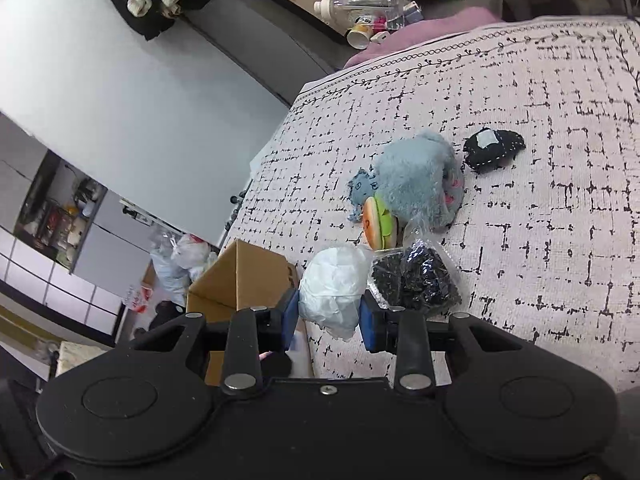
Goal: Organize soft objects
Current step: 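Carry both items into the cardboard box and open both tools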
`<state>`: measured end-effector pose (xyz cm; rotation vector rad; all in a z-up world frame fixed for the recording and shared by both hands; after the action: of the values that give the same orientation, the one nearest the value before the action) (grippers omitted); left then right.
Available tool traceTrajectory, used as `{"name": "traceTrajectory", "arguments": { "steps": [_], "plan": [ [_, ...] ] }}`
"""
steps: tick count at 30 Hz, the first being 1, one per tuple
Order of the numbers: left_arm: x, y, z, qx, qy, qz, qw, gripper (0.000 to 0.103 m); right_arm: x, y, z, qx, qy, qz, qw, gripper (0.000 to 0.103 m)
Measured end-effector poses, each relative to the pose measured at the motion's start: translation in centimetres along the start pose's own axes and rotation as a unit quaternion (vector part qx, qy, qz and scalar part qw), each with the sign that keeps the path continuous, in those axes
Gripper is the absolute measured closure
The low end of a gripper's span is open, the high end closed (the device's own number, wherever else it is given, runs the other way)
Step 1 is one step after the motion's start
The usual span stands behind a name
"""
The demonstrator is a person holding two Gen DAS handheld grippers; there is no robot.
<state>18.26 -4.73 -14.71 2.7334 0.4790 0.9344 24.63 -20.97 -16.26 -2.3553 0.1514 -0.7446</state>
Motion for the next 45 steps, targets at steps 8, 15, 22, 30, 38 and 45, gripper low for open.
{"name": "traceTrajectory", "arguments": {
  "steps": [8,15,22,30,38,45],
  "plan": [
    [1.7,-2.7,-2.2,-0.008,0.025,-0.027,0.9993,0.035,-0.8,-3.9,0.1,0.003,0.000,-0.030,1.000,0.071],
    [2.8,-6.8,-3.3,0.001,0.038,-0.060,0.9975,0.035,-1.5,-6.8,1.4,0.007,-0.003,-0.043,0.999,0.071],
    [3.9,-10.4,-3.5,0.010,0.043,-0.090,0.9949,0.035,-2.5,-9.9,3.7,0.015,-0.016,-0.061,0.998,0.071],
    [4.5,-14.8,-2.9,0.025,0.041,-0.133,0.9899,0.034,-3.8,-13.0,6.4,0.023,-0.037,-0.078,0.996,0.071],
    [5.5,-17.4,-3.6,0.039,0.058,-0.173,0.9825,0.029,-5.2,-15.1,8.3,0.031,-0.067,-0.090,0.993,0.060],
    [5.8,-18.3,-4.4,0.058,0.060,-0.196,0.9770,0.027,-4.9,-15.0,7.5,0.016,-0.082,-0.107,0.991,0.037]
  ]
}}
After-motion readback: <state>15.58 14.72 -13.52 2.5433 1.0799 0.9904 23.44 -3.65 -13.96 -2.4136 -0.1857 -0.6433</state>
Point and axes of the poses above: each gripper's, at about its wrist camera, not at the fingertips, and z roughly the way its jaws point, y to its right, x to its top, the point moved 6 cm from there along z, roughly the way its jaws point, and after that the axes turned 4 degrees about -z, right-handed, at the moved point
